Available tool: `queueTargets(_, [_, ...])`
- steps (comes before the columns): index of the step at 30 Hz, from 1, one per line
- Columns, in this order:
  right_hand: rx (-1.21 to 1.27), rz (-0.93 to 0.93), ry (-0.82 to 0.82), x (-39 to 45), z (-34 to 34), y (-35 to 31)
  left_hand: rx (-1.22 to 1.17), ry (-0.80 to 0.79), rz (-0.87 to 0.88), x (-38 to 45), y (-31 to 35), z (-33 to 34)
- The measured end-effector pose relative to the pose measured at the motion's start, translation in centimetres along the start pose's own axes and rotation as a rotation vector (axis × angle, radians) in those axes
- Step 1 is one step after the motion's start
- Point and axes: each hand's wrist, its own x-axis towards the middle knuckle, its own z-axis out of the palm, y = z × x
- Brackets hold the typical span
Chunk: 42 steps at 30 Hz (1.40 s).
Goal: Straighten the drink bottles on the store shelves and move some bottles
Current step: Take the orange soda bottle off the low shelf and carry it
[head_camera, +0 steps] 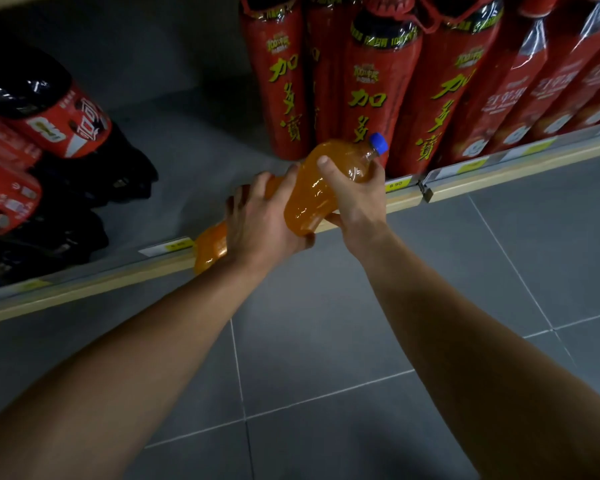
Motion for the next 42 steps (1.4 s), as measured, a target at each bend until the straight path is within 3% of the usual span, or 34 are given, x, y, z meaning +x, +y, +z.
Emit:
queueTargets(4, [-0.001, 0.017, 0.090, 0.4, -0.1, 0.6, 0.028, 0.025, 0.012, -0.7, 0.4, 0.6])
queueTargets(9, [-0.061, -0.042, 0.136, 0.3, -0.4, 2.1, -0.027, -0.156, -0.013, -0.1, 0.3, -0.5])
queueTargets(18, [-0.052, 0.011, 0.174, -3.2, -4.1, -0.5, -0.025, -0.221, 0.009, -2.4, 4.7, -3.4])
queueTargets(23, [-0.024, 0.036, 0.196, -10.8, -8.4, -8.9, -0.054, -0.307, 0.041, -5.6, 11.3, -11.2])
queueTargets(35, [-0.090, 0.090, 0.492, -35.3, -19.8, -38.1, -0.134, -0.489, 0.347, -14.3, 32.9, -38.1])
queueTargets(42, [-0.009, 0.069, 0.622, -45.4, -30.6, -48.6, -0.116, -0.559, 0.501, -19.9, 47.5, -46.6])
